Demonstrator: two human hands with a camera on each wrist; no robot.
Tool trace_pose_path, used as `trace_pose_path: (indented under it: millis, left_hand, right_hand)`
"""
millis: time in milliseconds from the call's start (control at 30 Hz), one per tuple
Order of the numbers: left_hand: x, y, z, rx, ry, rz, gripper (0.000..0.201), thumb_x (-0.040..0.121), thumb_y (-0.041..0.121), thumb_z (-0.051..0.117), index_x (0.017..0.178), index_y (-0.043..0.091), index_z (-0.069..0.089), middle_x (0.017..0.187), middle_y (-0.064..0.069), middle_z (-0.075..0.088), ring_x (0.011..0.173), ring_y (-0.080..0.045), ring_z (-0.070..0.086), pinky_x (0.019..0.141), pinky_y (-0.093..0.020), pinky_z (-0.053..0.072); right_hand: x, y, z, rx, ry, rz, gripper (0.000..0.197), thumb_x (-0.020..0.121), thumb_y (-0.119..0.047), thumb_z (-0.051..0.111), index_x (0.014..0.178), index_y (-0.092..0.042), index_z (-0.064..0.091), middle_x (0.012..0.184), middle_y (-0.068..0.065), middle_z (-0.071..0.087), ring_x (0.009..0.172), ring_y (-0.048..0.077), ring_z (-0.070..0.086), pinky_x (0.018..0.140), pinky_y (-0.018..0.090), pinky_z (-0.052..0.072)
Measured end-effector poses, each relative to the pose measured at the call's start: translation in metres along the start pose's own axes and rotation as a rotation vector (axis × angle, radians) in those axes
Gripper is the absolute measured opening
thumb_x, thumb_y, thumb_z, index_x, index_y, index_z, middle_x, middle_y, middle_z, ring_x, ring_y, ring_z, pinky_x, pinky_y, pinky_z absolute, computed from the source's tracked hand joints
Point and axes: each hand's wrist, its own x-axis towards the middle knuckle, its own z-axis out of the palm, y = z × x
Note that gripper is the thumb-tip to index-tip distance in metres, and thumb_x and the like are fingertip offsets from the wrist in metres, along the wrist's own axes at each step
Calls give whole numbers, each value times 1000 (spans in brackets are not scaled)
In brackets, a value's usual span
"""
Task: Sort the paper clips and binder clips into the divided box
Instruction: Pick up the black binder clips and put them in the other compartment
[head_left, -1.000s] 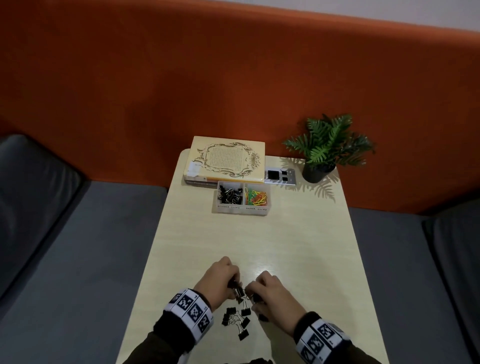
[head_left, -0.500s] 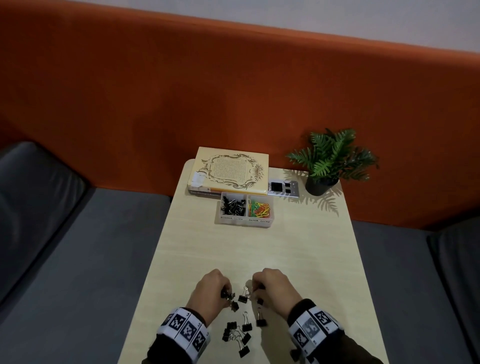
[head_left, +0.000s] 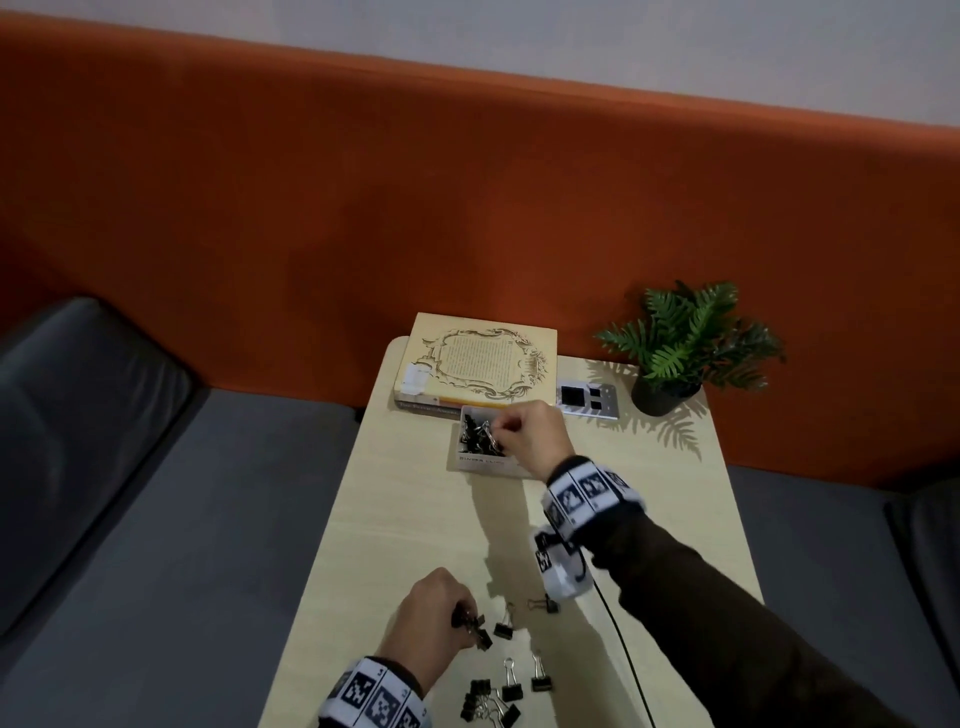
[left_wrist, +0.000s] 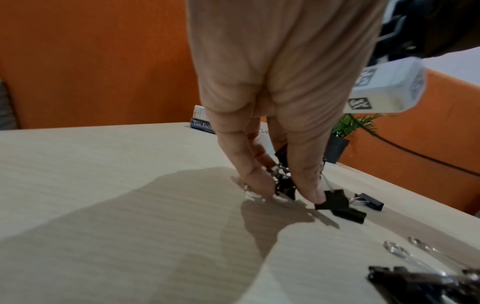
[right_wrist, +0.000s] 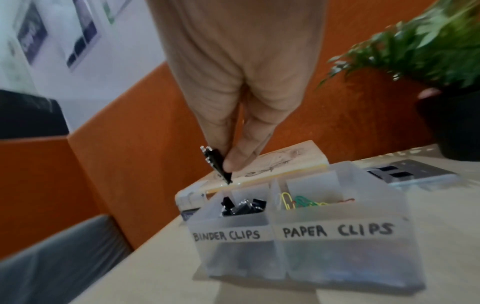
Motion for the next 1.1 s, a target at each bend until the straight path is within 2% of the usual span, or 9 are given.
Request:
trace_pose_path:
  millis: [167, 333, 433, 600, 667, 767, 933, 1033, 1100]
  left_hand:
    - [4, 0, -8, -52, 10, -36, 15, 70, 21, 76, 84, 22, 73, 85, 10, 48, 78, -7, 55, 68, -17, 44]
    - [14, 14, -36, -180, 92, -84, 14, 72, 15, 80, 86, 17, 75, 88, 7, 59, 73, -8, 61, 66, -12, 54]
    - [41, 32, -70, -196, 182, -81, 16, 74, 11, 80, 89, 12, 75, 91, 1, 62, 73, -11, 62, 60, -10, 53]
    - [110, 60, -111, -41, 285, -15, 15, 77, 7, 75, 92, 7, 74, 101, -9, 68, 93, -24, 64, 84, -31, 55]
    - [136, 69, -114, 67, 253, -7, 15, 78, 4, 73, 93, 5, 74, 104, -13, 68, 96, -27, 65, 88, -36, 56]
    - [161, 77, -109, 237, 141, -18, 14, 83, 4, 68, 97, 3, 72, 107, -14, 67, 98, -28, 65, 87, -34, 56]
    - [164, 82, -107, 377, 20, -18, 28, 82, 10, 71, 107, 1, 67, 113, -16, 64, 104, -30, 62, 89, -35, 53]
    - [128, 82, -104, 259, 170, 65, 46, 73, 14, 78, 116, 8, 61, 122, -14, 57, 113, -30, 55, 97, -39, 50]
    - [89, 78, -85, 178, 35, 130, 65, 68, 23, 82, 126, 16, 53, 132, -7, 49, 122, -26, 47, 105, -38, 43]
  right_hand:
    - [33, -3, 14, -213, -37, 30, 15, 83, -2, 58, 88, -7, 70, 95, 16, 70, 92, 32, 63, 84, 38, 55]
    - [10, 11, 13, -165, -7, -45, 36, 86, -12, 59, 121, -12, 54, 120, 13, 62, 108, 29, 57, 93, 37, 48]
    - [-33, 27, 9, -95, 36, -94, 33, 87, -11, 57, 120, -14, 55, 120, 9, 61, 105, 23, 58, 95, 40, 49]
    - [-113, 67, 14, -30, -48, -22, 25, 87, -31, 54, 104, -15, 63, 110, 3, 65, 94, 12, 58, 85, 23, 49]
    - [-135, 81, 17, -48, -51, -20, 22, 86, -33, 55, 98, -17, 65, 103, -2, 66, 89, 8, 59, 81, 20, 49]
    - [-152, 100, 20, -48, -57, -10, 12, 85, -23, 55, 93, -20, 64, 95, -6, 64, 88, 9, 63, 82, 33, 54]
    - [-163, 114, 13, -20, -47, 6, 17, 85, -14, 55, 99, -20, 62, 102, -4, 63, 96, 10, 63, 85, 34, 53]
    - [-165, 113, 3, -119, -162, -4, 43, 78, -33, 63, 118, -19, 54, 117, 0, 54, 110, 18, 53, 94, 26, 43]
    - [-169, 110, 0, -155, -333, 24, 81, 63, -53, 69, 133, -27, 38, 130, -6, 39, 120, 17, 38, 102, 29, 37]
